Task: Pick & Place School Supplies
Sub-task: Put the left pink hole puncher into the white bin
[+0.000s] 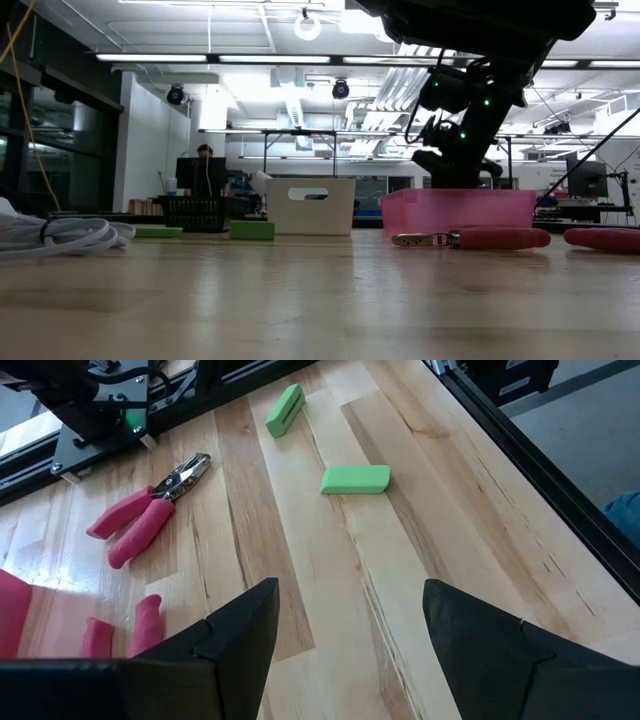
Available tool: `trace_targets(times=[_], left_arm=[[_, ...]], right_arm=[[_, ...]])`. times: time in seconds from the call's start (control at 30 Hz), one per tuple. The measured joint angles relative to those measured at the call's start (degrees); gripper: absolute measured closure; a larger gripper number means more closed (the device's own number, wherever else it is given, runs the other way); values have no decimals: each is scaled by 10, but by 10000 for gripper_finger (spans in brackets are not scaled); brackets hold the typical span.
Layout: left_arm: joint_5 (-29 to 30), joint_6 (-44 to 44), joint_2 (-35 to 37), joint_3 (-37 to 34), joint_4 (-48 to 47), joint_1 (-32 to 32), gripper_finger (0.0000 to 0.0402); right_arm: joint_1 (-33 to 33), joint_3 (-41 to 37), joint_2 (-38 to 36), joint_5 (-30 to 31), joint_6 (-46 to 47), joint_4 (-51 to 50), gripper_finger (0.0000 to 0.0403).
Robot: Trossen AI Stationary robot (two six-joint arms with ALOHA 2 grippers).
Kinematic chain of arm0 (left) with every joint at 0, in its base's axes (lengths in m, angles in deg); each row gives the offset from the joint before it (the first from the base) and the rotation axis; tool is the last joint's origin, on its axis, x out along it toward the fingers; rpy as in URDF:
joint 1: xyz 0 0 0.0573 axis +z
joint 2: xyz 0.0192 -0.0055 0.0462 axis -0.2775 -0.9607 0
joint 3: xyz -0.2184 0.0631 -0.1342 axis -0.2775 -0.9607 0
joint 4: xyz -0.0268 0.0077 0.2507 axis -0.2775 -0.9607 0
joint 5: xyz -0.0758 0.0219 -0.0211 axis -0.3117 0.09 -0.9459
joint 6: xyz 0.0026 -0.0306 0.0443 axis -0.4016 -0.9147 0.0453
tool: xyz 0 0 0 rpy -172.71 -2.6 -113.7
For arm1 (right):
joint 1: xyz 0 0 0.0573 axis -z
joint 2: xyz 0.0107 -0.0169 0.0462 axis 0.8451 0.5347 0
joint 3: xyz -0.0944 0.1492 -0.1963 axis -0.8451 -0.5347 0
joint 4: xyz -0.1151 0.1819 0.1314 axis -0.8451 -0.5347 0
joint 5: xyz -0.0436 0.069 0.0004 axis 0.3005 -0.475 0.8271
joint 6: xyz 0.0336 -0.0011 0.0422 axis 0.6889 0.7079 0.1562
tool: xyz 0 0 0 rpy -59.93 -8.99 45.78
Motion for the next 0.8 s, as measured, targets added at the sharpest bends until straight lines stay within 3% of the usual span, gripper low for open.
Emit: trace_targets(times=[0.33,0.53,0.8], left_arm=[[0,0,0,0,0,0,162],[1,0,0,0,-2,0,162],[4,0,0,0,-18,-2,162]], right_arm=[[0,0,-58,-8,-48,29,266],[-5,0,-155,-92,-53,-11,275],[-43,0,-244,-210,-137,-109,282]])
